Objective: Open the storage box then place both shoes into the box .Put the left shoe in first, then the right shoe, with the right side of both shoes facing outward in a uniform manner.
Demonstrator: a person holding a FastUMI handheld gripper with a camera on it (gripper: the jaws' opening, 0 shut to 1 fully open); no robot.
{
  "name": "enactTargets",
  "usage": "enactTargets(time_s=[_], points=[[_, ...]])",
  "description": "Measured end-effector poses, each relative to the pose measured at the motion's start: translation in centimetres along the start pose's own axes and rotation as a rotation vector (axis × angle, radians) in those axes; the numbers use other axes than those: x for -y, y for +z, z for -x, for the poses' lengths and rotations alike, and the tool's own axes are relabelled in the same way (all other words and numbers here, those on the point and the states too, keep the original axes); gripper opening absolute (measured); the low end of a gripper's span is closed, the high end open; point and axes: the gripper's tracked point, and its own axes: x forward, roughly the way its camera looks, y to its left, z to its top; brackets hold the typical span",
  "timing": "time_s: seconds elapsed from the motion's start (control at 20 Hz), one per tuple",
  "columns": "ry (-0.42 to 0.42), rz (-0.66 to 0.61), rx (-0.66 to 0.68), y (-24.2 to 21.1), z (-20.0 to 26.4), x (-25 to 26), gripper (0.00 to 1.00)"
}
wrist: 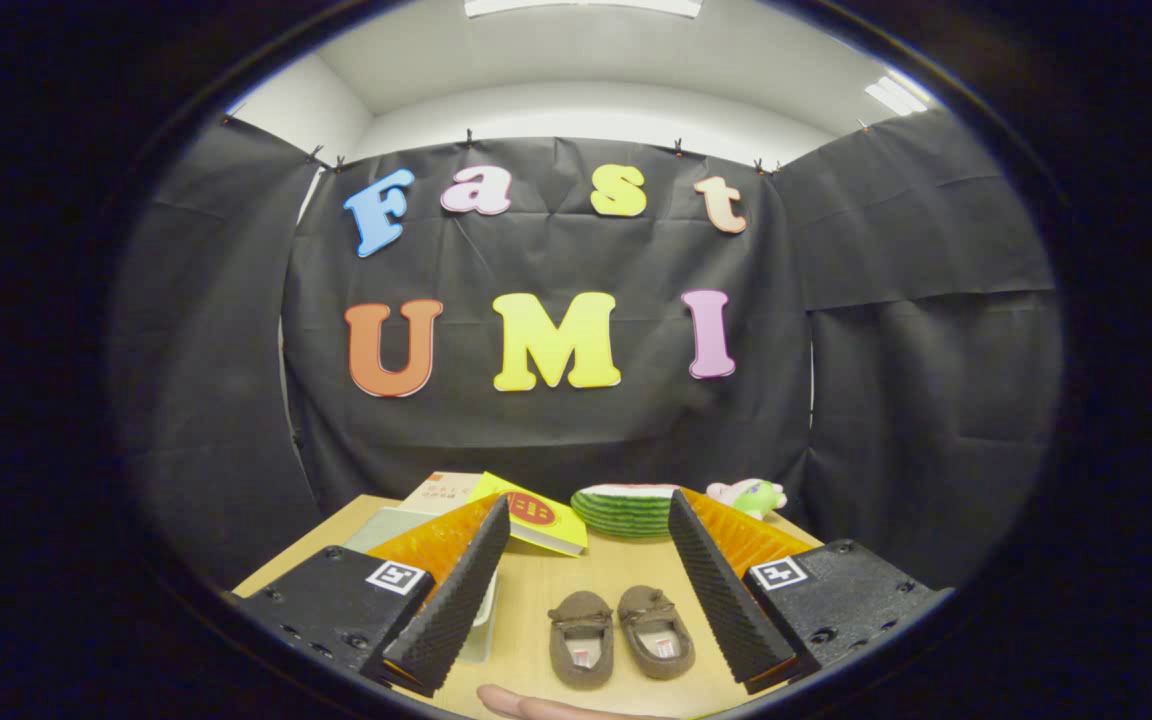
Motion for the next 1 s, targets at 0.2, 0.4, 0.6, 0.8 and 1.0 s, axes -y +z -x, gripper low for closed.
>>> enactTargets(time_s=[0.2,0.4,0.6,0.8,1.0], points=[[0.001,0.054,-0.042,-1.7,-2.3,-0.5,1.00],[0.037,0.031,-0.143,-4.4,-5.7,-1.6,1.00],[0.097,0.015,-0.274,-7.9,-10.0,-2.7,1.00],[0.149,-0.042,-0.389,-11.6,-14.3,-3.0,1.00],[0.315,-0.202,-0.541,-15.6,-17.6,-5.9,1.00]])
